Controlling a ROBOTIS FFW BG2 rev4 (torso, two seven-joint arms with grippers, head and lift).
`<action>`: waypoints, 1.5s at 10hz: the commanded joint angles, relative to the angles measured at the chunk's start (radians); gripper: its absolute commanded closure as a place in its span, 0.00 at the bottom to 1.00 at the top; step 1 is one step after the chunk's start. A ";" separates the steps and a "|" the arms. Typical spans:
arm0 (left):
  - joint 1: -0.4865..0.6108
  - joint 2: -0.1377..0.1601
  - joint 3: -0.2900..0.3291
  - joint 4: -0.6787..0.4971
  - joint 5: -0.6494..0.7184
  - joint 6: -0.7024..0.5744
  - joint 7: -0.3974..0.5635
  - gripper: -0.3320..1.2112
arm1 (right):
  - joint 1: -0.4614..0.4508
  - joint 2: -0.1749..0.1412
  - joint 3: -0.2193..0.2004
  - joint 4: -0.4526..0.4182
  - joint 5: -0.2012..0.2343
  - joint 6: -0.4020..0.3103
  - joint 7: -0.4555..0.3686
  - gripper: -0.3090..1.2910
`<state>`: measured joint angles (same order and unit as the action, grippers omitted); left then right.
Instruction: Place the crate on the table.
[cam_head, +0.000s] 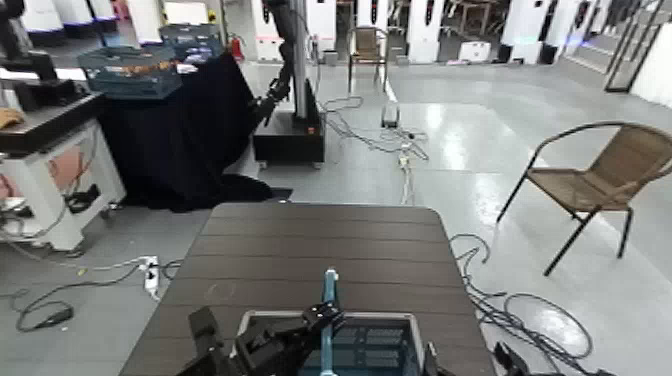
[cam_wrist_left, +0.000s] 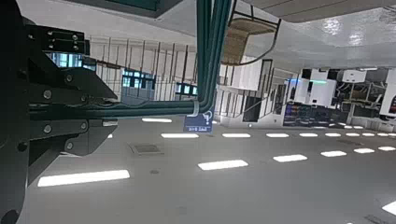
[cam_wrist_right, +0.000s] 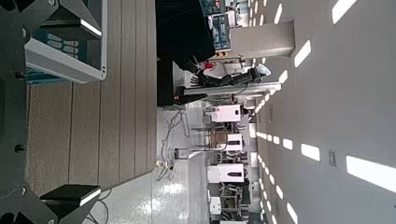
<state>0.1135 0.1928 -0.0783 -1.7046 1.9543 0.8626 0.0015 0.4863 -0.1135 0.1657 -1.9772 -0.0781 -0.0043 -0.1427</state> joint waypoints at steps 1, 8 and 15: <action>0.000 -0.001 0.000 0.000 0.000 -0.001 0.000 0.99 | 0.000 0.000 0.000 0.001 -0.002 0.000 0.000 0.28; -0.083 0.022 -0.041 0.077 -0.012 0.007 -0.037 0.99 | 0.001 0.003 0.002 0.003 -0.002 0.001 0.000 0.28; -0.314 0.059 -0.159 0.316 -0.067 -0.005 -0.167 0.99 | -0.005 0.005 0.009 0.003 -0.002 0.012 0.000 0.28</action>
<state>-0.1828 0.2503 -0.2256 -1.4103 1.8875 0.8636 -0.1638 0.4827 -0.1088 0.1742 -1.9742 -0.0798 0.0076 -0.1426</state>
